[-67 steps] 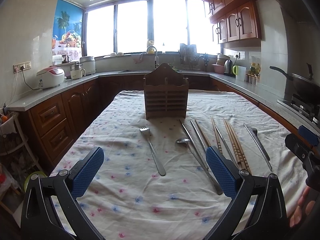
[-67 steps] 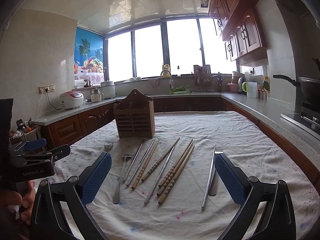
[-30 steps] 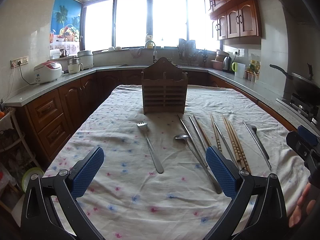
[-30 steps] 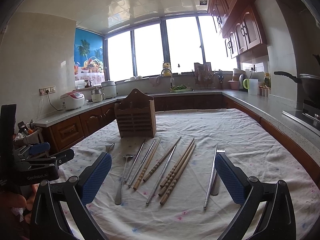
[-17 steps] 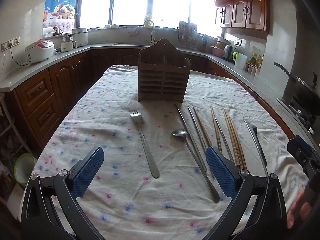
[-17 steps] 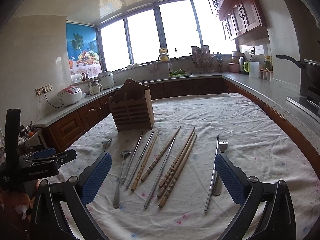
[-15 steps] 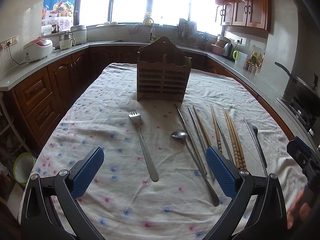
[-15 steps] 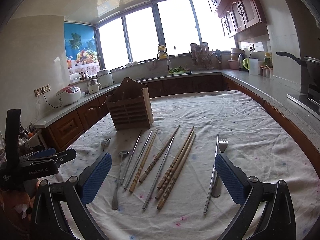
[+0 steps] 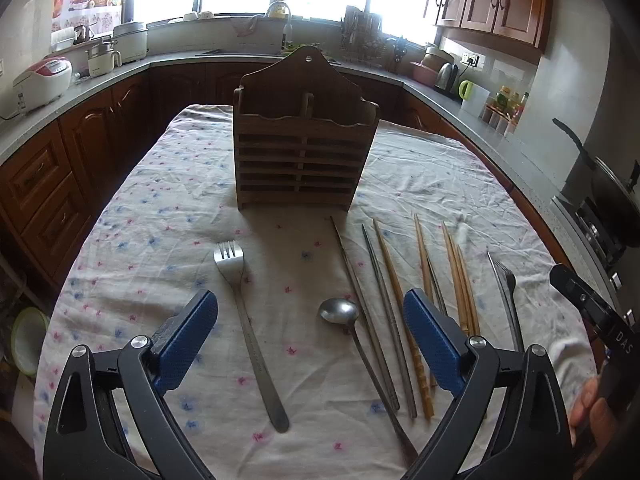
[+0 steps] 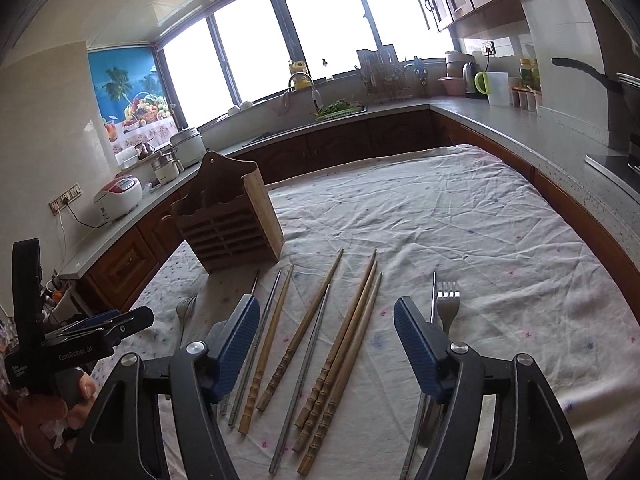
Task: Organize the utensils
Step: 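Lower the left tool to a metal chopstick while the right tool approaches a wooden chopstick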
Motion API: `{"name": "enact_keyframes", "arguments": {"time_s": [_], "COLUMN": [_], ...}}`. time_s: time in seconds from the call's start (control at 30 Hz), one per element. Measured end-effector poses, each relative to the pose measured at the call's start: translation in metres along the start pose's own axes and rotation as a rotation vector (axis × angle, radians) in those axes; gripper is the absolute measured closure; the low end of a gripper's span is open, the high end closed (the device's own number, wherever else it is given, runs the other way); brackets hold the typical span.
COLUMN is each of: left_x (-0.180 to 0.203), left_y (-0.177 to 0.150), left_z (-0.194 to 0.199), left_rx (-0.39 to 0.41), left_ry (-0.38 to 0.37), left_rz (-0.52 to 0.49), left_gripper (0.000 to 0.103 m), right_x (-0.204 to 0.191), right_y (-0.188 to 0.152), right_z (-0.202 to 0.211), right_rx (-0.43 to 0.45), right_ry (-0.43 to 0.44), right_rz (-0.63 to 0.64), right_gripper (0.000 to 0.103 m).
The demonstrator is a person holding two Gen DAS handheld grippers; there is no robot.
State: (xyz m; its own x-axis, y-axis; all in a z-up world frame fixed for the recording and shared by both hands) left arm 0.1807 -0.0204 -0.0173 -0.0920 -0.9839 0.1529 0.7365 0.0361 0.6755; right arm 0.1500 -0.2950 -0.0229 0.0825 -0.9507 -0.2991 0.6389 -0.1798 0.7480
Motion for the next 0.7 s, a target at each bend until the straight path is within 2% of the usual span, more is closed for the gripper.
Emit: {"name": "enact_keyframes", "arguments": {"time_s": [0.1,0.23,0.3,0.37,0.53,0.6,0.7], "left_x": [0.006,0.012,0.014,0.017,0.026,0.028,0.030], "left_y": [0.010,0.023,0.028,0.034,0.043,0.044,0.046], "left_z": [-0.014,-0.036,-0.048,-0.061,-0.093,-0.105,-0.121], "left_rx": [-0.027,-0.067,-0.091,-0.114,-0.179,-0.207,-0.241], "left_ry": [-0.007,-0.007,-0.010,-0.012,-0.021,-0.029,-0.031], "left_rz": [-0.016,-0.036,-0.041,-0.046,-0.056,-0.059,-0.063], "left_gripper": [0.012,0.018,0.024,0.028,0.042,0.049,0.053], "right_x": [0.005,0.010,0.013,0.019,0.033,0.035,0.035], "right_y": [0.007,0.013,0.014,0.015,0.017,0.019,0.021], "right_z": [-0.013,-0.034,-0.046,-0.059,-0.094,-0.106,-0.119], "right_rx": [-0.027,-0.076,-0.102,-0.132,-0.215,-0.237,-0.264], "right_ry": [-0.008,-0.019,-0.043,-0.044,-0.063,-0.077,-0.095], "right_rz": [-0.014,-0.028,-0.031,-0.048,-0.092,-0.091,-0.077], "right_gripper": [0.047,0.052,0.062,0.066,0.071,0.077,0.078]}}
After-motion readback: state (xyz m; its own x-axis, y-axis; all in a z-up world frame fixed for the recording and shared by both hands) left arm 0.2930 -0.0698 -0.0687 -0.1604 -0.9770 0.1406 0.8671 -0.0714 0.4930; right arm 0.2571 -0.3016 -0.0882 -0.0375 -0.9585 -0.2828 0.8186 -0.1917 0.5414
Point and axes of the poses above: each gripper's, at about its wrist camera, not at the fingertips, and z roughly against the way its jaws point, x to its right, y to its top, the point moved 3 cm from there along -z, roughly the way its jaws point, and after that the axes turned 3 degrees about -x, right-handed, at the moved point
